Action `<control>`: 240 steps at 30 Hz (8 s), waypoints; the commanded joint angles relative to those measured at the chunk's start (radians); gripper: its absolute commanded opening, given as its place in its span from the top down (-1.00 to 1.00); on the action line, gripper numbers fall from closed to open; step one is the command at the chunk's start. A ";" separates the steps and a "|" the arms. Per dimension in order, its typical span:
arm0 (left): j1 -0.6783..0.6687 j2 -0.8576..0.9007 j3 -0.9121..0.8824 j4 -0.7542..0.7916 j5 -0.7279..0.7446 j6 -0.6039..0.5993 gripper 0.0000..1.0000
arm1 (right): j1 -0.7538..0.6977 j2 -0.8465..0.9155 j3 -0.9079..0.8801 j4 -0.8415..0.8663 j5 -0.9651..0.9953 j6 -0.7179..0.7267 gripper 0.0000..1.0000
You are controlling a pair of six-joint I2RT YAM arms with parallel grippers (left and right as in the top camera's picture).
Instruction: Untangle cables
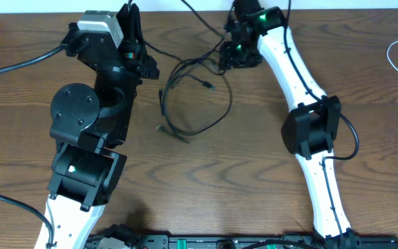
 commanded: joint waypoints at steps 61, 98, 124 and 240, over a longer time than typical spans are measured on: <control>0.002 0.025 0.019 -0.372 0.470 -0.169 0.85 | 0.005 -0.311 0.011 0.126 -0.475 -0.663 -0.64; 0.242 0.072 0.019 -0.840 0.202 -0.241 0.17 | -0.028 -0.350 0.010 0.186 -0.402 -0.175 -0.28; 0.457 0.083 0.019 -0.969 0.179 -0.232 -0.25 | 0.349 0.081 0.010 0.449 -0.011 -0.042 -0.38; 0.457 0.083 0.019 -0.982 0.246 -0.230 -0.25 | 0.155 -0.232 0.006 0.244 -0.018 -0.400 0.98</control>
